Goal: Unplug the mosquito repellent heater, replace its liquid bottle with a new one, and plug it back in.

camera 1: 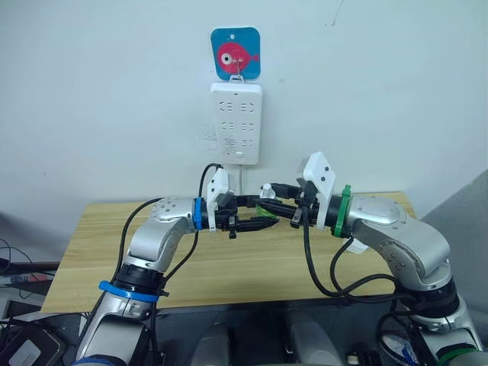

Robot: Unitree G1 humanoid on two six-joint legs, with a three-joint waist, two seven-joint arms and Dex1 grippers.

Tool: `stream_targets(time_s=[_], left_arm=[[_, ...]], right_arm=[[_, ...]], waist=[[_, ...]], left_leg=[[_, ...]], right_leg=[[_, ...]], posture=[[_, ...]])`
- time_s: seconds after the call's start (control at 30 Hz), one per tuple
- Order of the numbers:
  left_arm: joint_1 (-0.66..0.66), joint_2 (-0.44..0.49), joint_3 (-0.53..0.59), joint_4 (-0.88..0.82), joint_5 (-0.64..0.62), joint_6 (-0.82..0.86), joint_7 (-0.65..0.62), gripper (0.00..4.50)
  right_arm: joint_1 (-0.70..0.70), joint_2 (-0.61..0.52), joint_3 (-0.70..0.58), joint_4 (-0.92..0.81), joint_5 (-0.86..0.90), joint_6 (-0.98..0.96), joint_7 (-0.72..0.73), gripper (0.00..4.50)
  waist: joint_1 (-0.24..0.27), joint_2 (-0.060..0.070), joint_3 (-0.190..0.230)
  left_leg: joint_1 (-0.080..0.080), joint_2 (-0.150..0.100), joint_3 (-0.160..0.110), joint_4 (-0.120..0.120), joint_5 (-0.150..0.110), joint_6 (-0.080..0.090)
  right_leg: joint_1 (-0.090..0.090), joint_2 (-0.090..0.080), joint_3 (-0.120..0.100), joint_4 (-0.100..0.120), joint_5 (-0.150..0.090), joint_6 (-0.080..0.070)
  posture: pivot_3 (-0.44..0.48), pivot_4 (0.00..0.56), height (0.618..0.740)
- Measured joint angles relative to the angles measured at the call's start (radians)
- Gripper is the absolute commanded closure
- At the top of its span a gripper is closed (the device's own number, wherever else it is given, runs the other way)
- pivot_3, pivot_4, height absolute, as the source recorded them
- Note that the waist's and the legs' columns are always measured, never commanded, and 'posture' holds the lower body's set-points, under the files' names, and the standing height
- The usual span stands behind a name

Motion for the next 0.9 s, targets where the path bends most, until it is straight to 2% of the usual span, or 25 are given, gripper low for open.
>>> stream_targets(time_s=[0.2, 0.3, 0.33, 0.53, 0.73, 0.9], left_arm=[[0.040, 0.045, -0.033, -0.094, 0.000, -0.009, -0.067, 2.29], [0.053, 0.046, -0.040, -0.115, 0.000, -0.004, -0.069, 2.29], [0.053, 0.046, -0.039, -0.117, -0.001, -0.002, -0.062, 2.29], [0.064, 0.029, -0.031, -0.146, -0.002, -0.008, -0.004, 2.29], [0.102, -0.004, -0.009, -0.122, 0.011, -0.032, 0.092, 2.29], [0.099, -0.049, -0.004, -0.084, 0.036, -0.056, 0.166, 2.29]], right_arm=[[-0.142, -0.148, 0.081, 0.135, 0.036, -0.087, 0.354, 3.41], [-0.175, -0.162, 0.102, 0.183, 0.035, -0.109, 0.438, 3.41], [-0.180, -0.158, 0.100, 0.194, 0.041, -0.105, 0.441, 3.06], [-0.136, -0.165, 0.034, 0.193, 0.042, -0.082, 0.376, 0.99], [0.015, -0.231, -0.154, 0.016, 0.094, -0.013, 0.243, 0.93], [0.151, -0.158, -0.189, -0.198, 0.100, 0.036, 0.025, 0.93]], waist=[[0.001, 0.000, 0.000], [0.004, 0.000, -0.002], [0.004, 0.000, -0.002], [0.007, 0.000, -0.005], [0.009, 0.000, -0.005], [0.003, 0.000, -0.005]], left_leg=[[0.002, 0.000, 0.000, 0.000, 0.000, 0.000], [0.002, 0.001, -0.001, 0.000, 0.000, 0.000], [0.002, 0.001, -0.001, 0.001, 0.000, 0.000], [0.002, 0.001, -0.001, 0.001, 0.000, 0.000], [0.001, 0.000, -0.001, 0.003, 0.000, 0.000], [0.002, 0.001, -0.001, 0.004, 0.000, 0.000]], right_leg=[[0.002, 0.002, 0.000, 0.000, 0.000, 0.000], [0.003, 0.002, -0.001, 0.000, 0.000, 0.000], [0.003, 0.002, -0.001, 0.000, 0.000, 0.000], [0.003, 0.001, 0.000, 0.000, 0.000, 0.000], [0.003, 0.000, 0.000, 0.000, 0.000, 0.000], [0.004, 0.002, 0.000, 0.001, 0.000, 0.000]], posture=[[-0.078, 0.110, 0.733], [-0.076, 0.106, 0.733], [-0.078, 0.109, 0.733], [-0.101, 0.114, 0.733], [-0.134, 0.131, 0.733], [-0.159, 0.134, 0.733]])
